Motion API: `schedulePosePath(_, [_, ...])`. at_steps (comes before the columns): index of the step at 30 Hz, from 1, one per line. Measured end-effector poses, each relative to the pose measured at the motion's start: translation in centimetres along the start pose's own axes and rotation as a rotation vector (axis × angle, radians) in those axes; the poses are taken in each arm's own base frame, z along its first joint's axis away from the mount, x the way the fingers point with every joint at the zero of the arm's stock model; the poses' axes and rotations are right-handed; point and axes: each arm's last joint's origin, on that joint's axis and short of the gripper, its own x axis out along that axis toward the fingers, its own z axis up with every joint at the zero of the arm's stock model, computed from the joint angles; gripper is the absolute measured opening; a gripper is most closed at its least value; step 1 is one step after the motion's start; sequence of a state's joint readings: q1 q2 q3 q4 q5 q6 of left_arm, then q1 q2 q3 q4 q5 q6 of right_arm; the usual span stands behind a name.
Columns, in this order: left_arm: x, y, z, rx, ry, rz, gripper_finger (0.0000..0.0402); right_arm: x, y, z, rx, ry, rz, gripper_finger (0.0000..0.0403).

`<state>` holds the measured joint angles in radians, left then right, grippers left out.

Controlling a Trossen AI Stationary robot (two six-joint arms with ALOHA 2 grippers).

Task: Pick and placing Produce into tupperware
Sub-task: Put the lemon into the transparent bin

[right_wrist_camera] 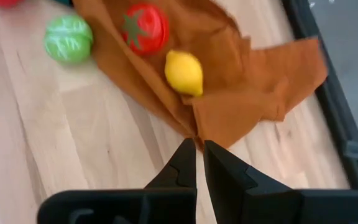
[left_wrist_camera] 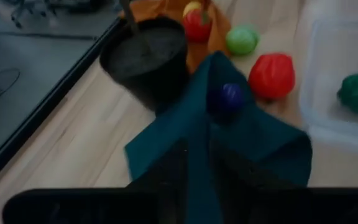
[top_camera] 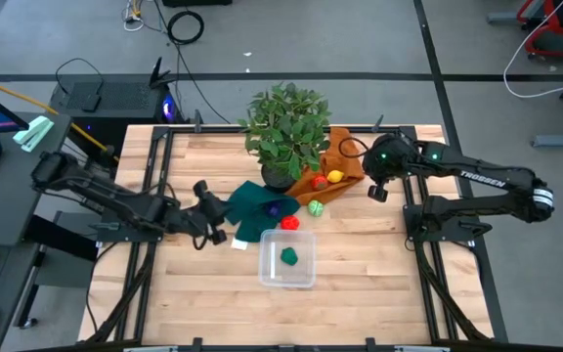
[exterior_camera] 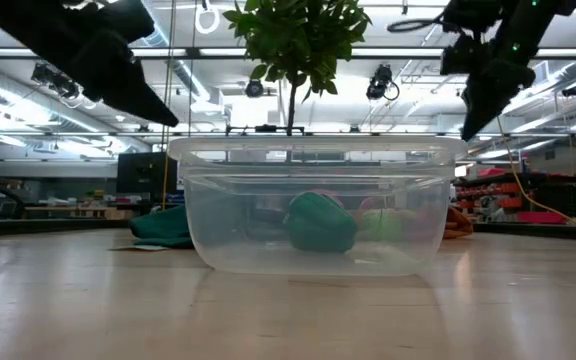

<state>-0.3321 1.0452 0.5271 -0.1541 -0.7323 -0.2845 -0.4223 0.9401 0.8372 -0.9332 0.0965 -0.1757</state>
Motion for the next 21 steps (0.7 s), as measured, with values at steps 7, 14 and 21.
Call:
schedulePosePath(7, [0.9, 0.4, -0.9, -0.04, -0.136, 0.001, 0.008, 3.0, 0.0, -0.8, 0.03, -0.076, 0.004, 0.0])
schedulePosePath(14, [1.4, 1.1, -0.5, -0.097, -0.18, 0.028, 0.0095, 5.3, -0.1, -1.1, -0.004, -0.175, -0.013, 0.0001])
schedulePosePath(21, [1.5, 1.1, -0.2, -0.118, -0.203, 0.009, 0.0112, 6.9, -0.7, -0.3, -0.009, -0.234, -0.038, 0.0035])
